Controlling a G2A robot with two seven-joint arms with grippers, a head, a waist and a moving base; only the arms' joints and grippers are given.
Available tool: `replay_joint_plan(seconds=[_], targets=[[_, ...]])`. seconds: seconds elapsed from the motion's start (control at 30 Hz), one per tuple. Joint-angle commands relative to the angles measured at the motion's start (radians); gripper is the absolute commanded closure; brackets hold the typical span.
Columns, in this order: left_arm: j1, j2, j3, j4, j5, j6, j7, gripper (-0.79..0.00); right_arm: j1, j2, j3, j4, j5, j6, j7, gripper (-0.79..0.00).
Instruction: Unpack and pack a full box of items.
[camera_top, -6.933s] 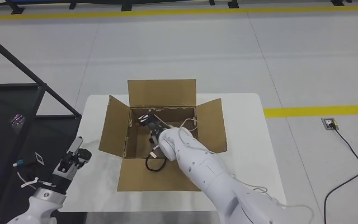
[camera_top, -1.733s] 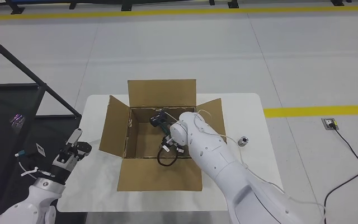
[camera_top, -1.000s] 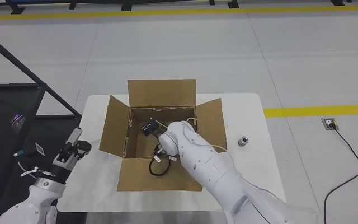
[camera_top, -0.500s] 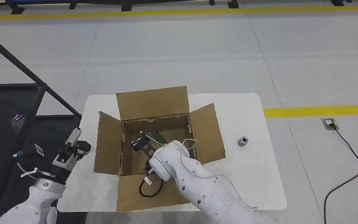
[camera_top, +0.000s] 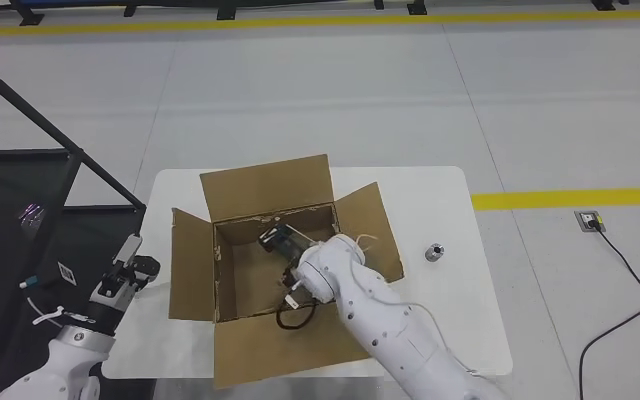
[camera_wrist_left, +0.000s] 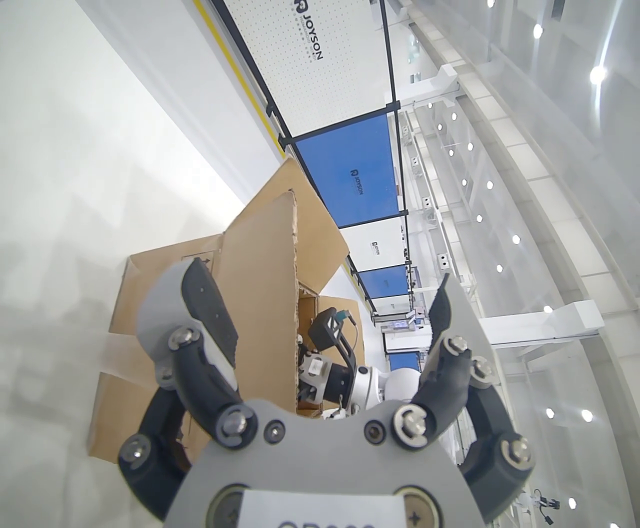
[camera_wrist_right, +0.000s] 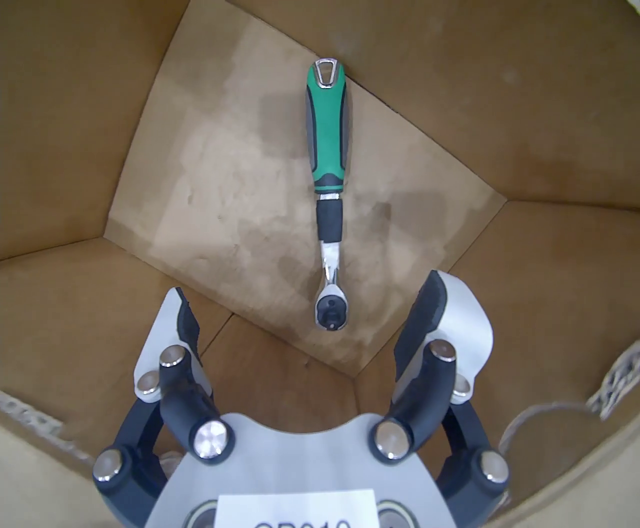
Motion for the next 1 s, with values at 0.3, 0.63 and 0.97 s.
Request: replay_joint_plan(seconds=[0.3,0.63,0.97], targets=[[0.04,-0.002,-0.035,0.01,-0.028,-0.026,0.015,-0.785,0.181,-0.106,-0.091,0.455,0.106,-0.028,-0.151,-0.767],[0.055,-0.002,-0.039,-0.004,-0.024,-0.036,0.011,-0.785,0.249,-0.189,-0.133,0.641,0.146,0.002,-0.24,-0.363],[0.058,-0.002,-0.049,0.004,-0.027,-0.043,0.008,-0.785,0.281,-0.219,-0.121,0.751,0.188,-0.011,-0.288,-0.348]])
